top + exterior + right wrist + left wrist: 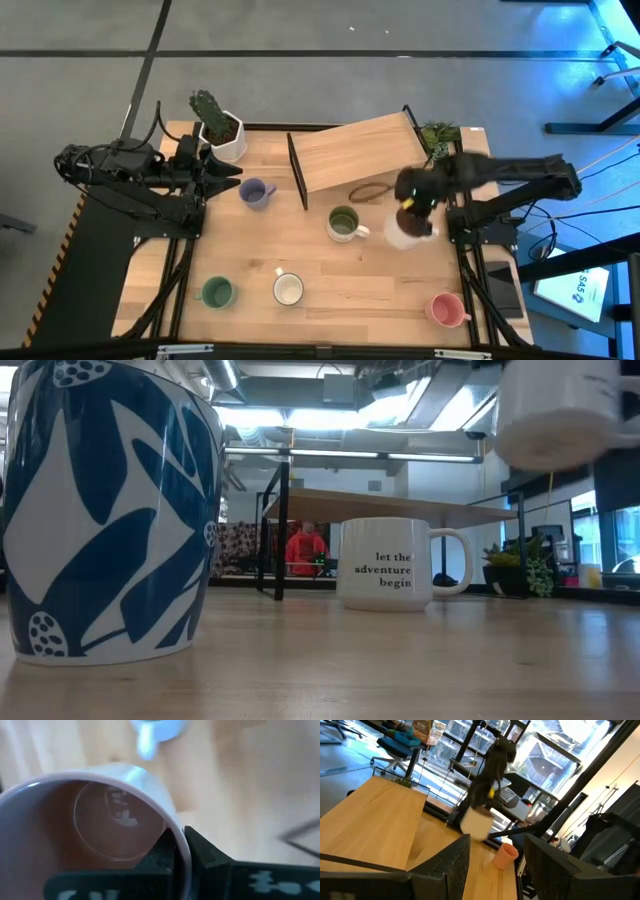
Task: Place coffee mugs
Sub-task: Put the white-brown mug on the shelf
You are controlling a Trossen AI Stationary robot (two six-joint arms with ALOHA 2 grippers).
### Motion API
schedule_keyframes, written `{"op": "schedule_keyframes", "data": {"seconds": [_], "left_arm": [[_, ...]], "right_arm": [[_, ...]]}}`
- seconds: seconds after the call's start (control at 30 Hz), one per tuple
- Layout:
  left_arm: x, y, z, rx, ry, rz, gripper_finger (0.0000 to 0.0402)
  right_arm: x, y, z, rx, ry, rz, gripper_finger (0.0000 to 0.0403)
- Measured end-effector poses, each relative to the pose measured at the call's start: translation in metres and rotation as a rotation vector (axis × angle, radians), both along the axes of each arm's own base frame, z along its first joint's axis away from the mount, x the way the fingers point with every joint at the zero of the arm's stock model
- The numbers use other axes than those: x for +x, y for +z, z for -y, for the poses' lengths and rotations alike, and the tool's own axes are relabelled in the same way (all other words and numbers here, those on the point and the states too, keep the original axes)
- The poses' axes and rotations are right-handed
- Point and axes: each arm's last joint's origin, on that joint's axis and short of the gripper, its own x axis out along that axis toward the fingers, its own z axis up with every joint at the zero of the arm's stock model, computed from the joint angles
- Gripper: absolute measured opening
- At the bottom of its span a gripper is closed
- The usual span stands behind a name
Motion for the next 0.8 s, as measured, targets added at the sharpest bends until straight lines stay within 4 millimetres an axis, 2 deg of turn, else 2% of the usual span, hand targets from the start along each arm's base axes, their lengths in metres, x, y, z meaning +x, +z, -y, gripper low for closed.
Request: {"op": "schedule_keyframes", "data": {"seconds": [0.13,0.27,0.33,0.5,0.67,0.8], "left_arm": [[0.000,0.000,0.000,0.000,0.001,0.000,0.0179],[0.000,0.000,0.000,-0.001,0.001,0.000,0.0179],[0.000,0.000,0.000,-0.001,0.001,0.001,0.0179],[0.000,0.000,0.000,0.000,0.001,0.002,0.0179],[0.000,0.000,0.000,0.000,0.005,0.002,0.0179],[0.000,0.000,0.000,-0.001,0.008,0.002,0.0179]], "right_arm": [[0.007,0.045,0.041,-0.147,-0.011,0.031,0.0002],[0.021,0.076,0.089,-0.252,0.021,0.067,0.0001],[0.026,0.083,0.114,-0.289,0.037,0.048,0.0001],[0.036,0.083,0.167,-0.377,0.113,-0.022,0.0001],[0.036,0.061,0.207,-0.382,0.215,-0.118,0.0001],[0.037,0.042,0.230,-0.363,0.328,-0.157,0.0000]]}}
